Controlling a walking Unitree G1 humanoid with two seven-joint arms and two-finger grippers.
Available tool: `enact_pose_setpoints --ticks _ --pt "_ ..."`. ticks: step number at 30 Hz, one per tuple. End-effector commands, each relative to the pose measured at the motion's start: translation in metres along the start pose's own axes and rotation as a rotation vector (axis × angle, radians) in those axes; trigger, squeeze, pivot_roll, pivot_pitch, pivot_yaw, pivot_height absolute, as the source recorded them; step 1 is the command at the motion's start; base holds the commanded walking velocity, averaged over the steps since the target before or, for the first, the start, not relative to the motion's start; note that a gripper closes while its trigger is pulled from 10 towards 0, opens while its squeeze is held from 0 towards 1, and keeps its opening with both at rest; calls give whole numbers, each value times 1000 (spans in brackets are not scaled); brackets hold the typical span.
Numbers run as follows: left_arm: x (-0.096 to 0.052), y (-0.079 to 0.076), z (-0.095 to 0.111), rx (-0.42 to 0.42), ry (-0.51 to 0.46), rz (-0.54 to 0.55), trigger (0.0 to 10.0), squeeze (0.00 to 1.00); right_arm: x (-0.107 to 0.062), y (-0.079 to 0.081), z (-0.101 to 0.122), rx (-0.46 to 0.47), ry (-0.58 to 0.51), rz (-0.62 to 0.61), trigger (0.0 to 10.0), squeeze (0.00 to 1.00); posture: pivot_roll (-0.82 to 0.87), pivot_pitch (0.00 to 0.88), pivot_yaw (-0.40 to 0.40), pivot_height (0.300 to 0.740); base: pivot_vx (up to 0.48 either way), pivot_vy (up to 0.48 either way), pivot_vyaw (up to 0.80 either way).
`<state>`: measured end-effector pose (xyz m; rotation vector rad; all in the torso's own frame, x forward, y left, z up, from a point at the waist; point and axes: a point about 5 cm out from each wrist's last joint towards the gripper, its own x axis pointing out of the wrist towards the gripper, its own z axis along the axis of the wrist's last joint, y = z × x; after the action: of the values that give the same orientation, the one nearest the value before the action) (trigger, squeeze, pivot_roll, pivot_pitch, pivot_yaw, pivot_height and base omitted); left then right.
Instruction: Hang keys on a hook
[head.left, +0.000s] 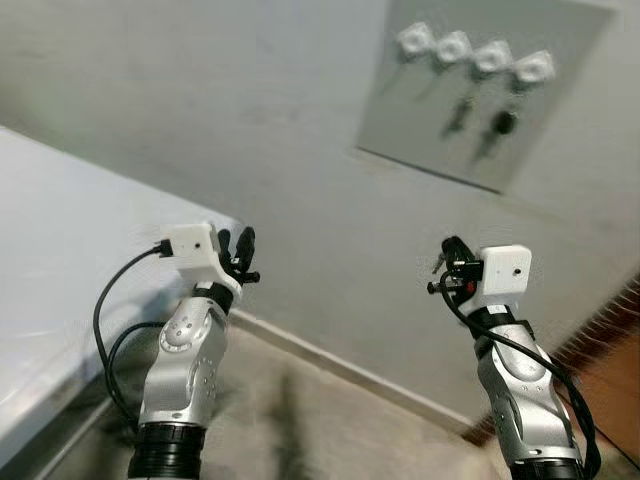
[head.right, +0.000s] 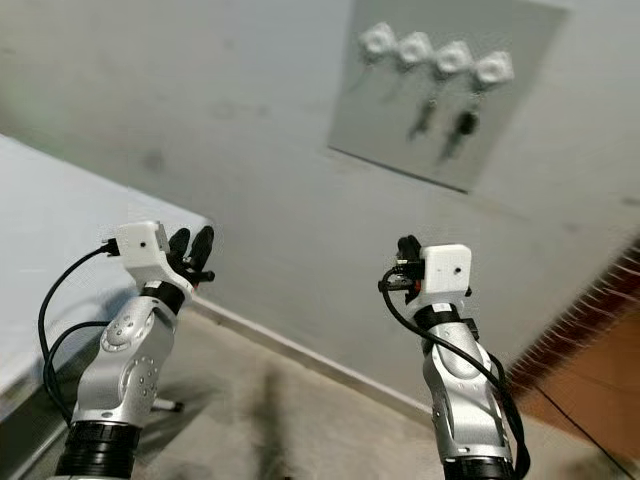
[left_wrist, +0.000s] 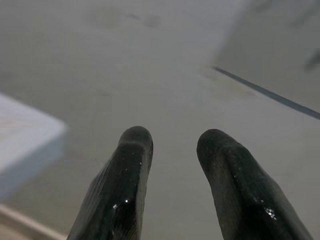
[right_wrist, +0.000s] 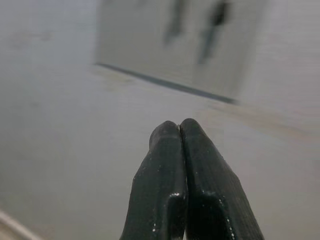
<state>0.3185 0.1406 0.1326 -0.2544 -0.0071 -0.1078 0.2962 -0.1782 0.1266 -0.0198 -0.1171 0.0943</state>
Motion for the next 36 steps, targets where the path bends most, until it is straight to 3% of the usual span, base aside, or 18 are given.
enact_pose_setpoints --ticks 1,8,22,36 --pt "1 -6 5 0 -12 -14 10000 0 3 0 4 0 -13 -6 10000 0 162 0 -86 740 0 0 -775" --pt "-3 -4 3 4 -2 -6 10000 0 -1 0 2 44 -23 -33 10000 0 163 0 -84 740 0 0 -745" --pt "-11 -5 -4 -10 29 -1 10000 0 -12 2 -3 81 19 -81 10000 0 157 12 -84 740 0 0 0" --pt "-19 3 1 42 39 -14 10000 0 -27 4 -11 111 48 -116 10000 0 166 66 -31 740 0 0 0"
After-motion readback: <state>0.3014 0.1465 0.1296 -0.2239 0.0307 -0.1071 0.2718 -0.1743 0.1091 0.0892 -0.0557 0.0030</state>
